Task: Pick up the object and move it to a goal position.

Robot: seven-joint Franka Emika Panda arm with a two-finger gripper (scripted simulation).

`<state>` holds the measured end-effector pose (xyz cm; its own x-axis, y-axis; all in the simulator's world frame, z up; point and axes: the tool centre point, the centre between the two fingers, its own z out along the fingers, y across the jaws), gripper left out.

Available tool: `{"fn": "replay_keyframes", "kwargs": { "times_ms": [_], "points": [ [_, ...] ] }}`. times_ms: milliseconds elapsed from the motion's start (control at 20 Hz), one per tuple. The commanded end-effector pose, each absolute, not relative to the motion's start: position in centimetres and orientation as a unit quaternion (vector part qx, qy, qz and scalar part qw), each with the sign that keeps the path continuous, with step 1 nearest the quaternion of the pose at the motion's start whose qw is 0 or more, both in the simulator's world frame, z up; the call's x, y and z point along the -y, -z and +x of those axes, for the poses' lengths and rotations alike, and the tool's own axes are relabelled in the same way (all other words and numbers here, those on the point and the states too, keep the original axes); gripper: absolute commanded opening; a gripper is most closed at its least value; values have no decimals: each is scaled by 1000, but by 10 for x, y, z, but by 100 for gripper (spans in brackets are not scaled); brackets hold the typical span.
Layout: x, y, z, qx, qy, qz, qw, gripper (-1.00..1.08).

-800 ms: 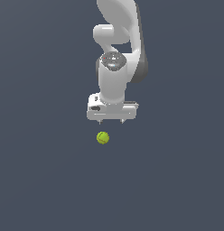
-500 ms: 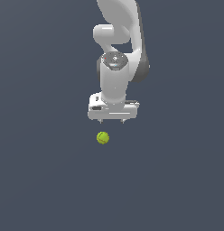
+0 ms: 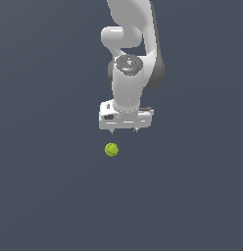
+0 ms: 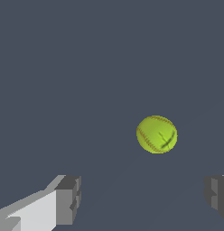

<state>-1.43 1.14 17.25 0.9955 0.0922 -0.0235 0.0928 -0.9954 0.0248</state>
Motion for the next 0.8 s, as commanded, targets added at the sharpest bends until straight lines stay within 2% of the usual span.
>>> {"fn": "replay_keyframes", "kwargs": {
  "times_ms": [0,750],
  "points": [
    [-11,-171,-14,-43,11,999,13,100],
    [22,-126,-3,106,5,994,2,100]
  ]
}}
